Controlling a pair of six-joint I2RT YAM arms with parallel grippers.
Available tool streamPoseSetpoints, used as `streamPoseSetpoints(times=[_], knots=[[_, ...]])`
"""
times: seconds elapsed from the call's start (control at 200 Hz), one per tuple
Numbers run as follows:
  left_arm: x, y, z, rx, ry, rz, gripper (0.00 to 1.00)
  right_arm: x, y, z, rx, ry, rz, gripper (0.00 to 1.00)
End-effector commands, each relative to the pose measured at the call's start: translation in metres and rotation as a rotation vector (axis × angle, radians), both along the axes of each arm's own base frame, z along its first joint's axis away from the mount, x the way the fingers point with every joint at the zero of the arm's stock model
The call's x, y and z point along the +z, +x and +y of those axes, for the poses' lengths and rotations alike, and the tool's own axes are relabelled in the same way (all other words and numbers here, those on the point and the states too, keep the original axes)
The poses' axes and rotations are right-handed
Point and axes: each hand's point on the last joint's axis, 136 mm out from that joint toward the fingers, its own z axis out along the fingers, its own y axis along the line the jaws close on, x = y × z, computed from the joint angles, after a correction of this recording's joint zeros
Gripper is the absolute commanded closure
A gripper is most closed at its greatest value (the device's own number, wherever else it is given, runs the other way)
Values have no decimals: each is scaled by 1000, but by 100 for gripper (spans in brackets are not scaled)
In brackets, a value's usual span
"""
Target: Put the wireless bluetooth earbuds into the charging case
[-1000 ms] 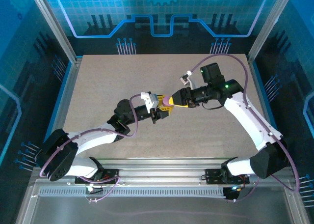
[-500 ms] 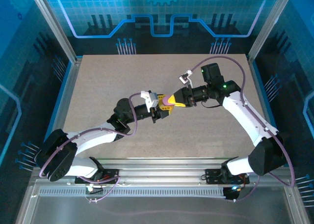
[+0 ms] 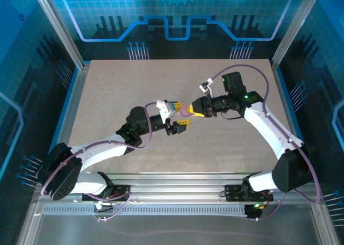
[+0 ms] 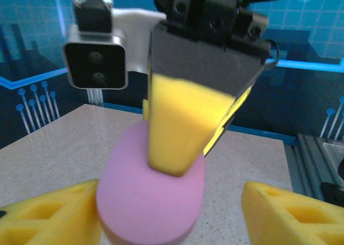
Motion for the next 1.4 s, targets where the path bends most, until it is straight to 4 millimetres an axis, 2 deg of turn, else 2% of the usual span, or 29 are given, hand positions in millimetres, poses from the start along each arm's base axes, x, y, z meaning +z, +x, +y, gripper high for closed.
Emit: streamPoseSetpoints(times=[0.0,0.155,0.29,0.39,0.565,0.655,0.8,0.905,1.101,1.271,1.396], knots=[[7,-7,14,52,-7,-27,31,-27,25,-18,-138,-110,-50,84],[2,0,40,200,-10,0,27,-91,47,-31,-234,-233,50,84],[-9,22,67,406,39,107,24,-139,55,-23,-227,-303,132,84],[-16,37,84,530,82,188,22,-164,61,-14,-217,-340,167,83],[-21,41,84,542,101,234,21,-202,75,-10,-242,-411,212,82],[-22,43,85,549,100,246,21,-217,79,-1,-233,-402,246,81],[-23,45,88,559,114,261,21,-228,79,5,-227,-410,270,78],[-25,46,91,573,122,263,21,-240,73,-5,-227,-479,280,74],[-26,47,94,583,121,256,20,-248,61,-23,-233,-541,283,58],[-25,48,95,584,127,243,19,-236,58,-39,-255,-584,259,48],[-29,55,106,638,155,240,17,-211,61,-63,-300,-674,178,45]])
